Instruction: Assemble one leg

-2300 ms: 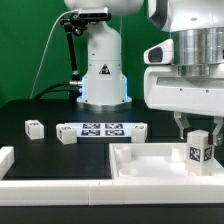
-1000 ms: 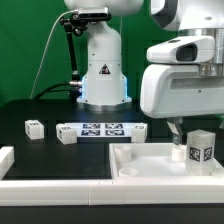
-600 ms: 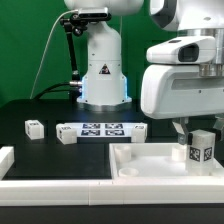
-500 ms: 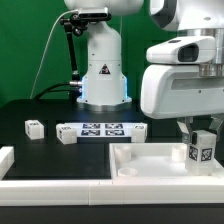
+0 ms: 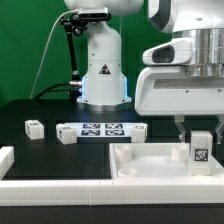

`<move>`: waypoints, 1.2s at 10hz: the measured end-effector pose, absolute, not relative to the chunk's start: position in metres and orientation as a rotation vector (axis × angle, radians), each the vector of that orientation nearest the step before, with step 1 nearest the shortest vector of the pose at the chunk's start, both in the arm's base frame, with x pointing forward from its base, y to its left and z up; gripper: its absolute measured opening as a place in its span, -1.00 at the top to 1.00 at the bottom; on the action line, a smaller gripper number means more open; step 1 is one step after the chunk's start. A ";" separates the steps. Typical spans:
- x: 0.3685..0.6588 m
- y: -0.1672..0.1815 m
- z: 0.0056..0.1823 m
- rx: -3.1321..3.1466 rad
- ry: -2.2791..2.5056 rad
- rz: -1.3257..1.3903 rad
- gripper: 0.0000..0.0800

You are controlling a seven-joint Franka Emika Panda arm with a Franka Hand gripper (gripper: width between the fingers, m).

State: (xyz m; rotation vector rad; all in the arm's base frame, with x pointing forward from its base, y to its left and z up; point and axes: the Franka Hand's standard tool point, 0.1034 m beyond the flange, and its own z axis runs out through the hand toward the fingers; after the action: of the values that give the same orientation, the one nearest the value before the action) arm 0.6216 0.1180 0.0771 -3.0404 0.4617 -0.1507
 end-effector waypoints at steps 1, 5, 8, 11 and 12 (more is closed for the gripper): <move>0.621 0.117 0.077 -2.978 0.697 -0.151 0.27; 0.621 0.116 0.077 -2.764 1.255 -0.150 0.27; 0.621 0.116 0.077 -2.805 1.172 -0.152 0.19; 0.622 0.119 0.078 -2.941 0.844 -0.169 -0.54; 0.621 0.120 0.078 -2.991 0.673 -0.175 -0.60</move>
Offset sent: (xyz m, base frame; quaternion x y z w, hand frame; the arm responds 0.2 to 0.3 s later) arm 0.0028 -0.0006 -0.0148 -0.0087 0.0395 0.2223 0.9741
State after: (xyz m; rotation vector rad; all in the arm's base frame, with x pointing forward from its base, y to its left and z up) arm 0.6211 0.1200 0.0779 -2.9914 0.6726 -0.1751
